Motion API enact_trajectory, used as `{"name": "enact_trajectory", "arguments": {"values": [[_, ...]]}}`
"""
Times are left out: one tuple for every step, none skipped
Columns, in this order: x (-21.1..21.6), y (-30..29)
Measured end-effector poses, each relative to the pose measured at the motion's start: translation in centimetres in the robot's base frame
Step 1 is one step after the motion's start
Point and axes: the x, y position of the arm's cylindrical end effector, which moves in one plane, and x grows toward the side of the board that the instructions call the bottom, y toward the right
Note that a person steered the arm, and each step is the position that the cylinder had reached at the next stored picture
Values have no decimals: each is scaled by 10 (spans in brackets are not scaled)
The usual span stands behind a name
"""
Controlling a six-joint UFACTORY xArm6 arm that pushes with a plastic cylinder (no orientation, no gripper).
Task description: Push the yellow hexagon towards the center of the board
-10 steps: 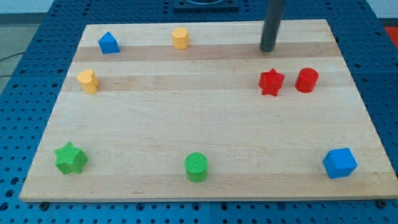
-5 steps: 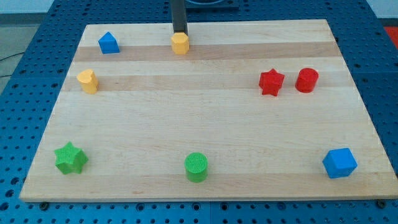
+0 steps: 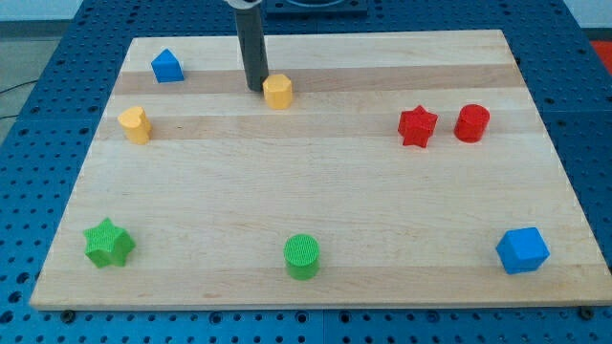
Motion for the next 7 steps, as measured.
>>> {"name": "enact_trajectory", "arguments": {"values": [[23,31],[24,60],[29,95],[35,105],[35,105],[45,105],[58,108]]}}
